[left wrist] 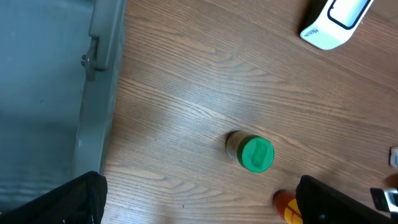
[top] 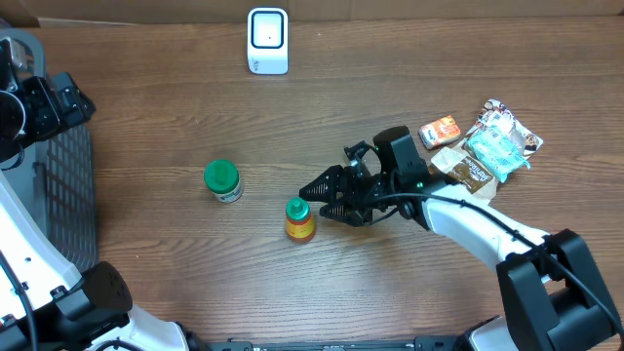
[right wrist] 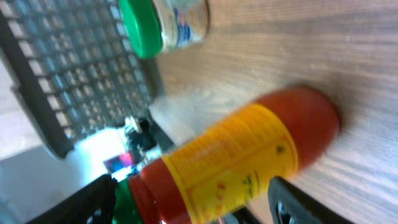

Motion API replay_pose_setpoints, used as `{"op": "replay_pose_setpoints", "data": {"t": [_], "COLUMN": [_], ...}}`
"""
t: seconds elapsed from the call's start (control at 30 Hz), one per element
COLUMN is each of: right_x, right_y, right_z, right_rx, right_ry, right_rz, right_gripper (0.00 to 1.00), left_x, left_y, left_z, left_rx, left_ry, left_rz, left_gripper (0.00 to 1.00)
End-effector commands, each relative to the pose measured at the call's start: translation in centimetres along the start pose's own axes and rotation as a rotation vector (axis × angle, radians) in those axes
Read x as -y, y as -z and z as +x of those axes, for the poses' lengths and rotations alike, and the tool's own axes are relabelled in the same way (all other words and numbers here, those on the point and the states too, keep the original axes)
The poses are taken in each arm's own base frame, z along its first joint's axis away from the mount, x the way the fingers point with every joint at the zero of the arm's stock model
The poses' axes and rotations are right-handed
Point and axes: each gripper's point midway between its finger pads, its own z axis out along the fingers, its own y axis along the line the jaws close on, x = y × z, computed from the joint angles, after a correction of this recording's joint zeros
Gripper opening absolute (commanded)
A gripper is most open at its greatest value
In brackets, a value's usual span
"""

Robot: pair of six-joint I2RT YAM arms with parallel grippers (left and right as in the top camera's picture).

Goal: Scan the item barcode

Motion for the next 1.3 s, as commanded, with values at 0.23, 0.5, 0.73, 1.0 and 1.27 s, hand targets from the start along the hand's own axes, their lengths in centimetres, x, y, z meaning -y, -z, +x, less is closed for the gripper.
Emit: {"op": "replay_pose_setpoints", "data": {"t": [0.23,0.5,0.73,1.0,1.27], "right_x": [-5.6,-4.3,-3.9,-2.1,-3.3], "right_y": [3.8,0.8,0.4,-0.8,-0.6], "right_z": [-3.7,-0.7,-0.1,-0.2,-0.4], "right_rx": [0.145,0.152,0.21,0.163,0.18], "right_ry": [0.508,0.693,0.785,0.774,0.782], "right_rz": [0.376,0.662,0.81,0.851,0.835], "right_gripper": [0.9,0.94,0.99,0.84,0.56], "left_x": [0.0,0.0,0.0,0.0,0.0], "left_y": [-0.3,-0.3,-0.3,-0.3,-0.3], "left_z": [0.0,0.0,0.0,0.0,0.0], "left_rx": [-0.01,-0.01,-0.01,-0.01,-0.009], "left_ry": [-0.017,-0.017,-0.017,-0.017,-0.017], "left_rz": [0.003,0.003,0.003,0.003,0.003], "left_gripper": [0.99,1.0,1.0,1.0,1.0]}}
